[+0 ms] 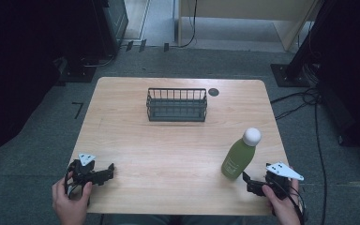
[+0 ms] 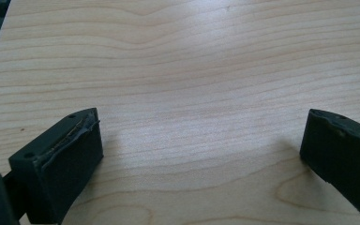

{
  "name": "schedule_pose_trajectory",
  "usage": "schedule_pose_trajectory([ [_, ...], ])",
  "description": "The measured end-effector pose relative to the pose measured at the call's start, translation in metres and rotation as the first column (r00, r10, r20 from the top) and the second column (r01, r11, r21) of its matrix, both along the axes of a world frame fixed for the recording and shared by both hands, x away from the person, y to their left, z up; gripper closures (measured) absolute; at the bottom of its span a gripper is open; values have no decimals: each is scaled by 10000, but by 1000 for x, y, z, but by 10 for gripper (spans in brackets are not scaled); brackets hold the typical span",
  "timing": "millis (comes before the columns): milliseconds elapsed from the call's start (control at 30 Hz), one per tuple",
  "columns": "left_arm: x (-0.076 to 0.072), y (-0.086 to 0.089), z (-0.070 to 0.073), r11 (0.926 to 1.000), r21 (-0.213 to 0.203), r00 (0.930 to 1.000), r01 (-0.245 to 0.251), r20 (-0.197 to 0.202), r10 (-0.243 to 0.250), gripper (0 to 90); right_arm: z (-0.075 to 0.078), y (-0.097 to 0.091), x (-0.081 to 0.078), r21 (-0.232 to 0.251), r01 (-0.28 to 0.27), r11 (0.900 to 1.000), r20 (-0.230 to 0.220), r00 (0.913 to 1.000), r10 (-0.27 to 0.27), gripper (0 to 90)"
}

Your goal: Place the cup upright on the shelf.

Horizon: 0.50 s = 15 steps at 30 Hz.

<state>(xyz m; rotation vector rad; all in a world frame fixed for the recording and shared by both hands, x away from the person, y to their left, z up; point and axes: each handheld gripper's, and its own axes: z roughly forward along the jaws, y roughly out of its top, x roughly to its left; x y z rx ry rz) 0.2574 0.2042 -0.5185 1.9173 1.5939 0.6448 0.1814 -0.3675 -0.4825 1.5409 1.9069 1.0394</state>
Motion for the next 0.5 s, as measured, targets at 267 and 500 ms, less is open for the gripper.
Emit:
schedule_pose_trajectory([
  [267, 0, 0, 0, 10000, 3, 10000, 2, -2, -2, 0, 9, 6, -5, 206, -644, 9977, 218, 9977, 640, 25],
  [500, 0, 0, 0, 10000, 0, 10000, -1, 2, 1, 0, 14, 15, -5, 357, -1029, 9941, 341, 9942, 1017, 25],
])
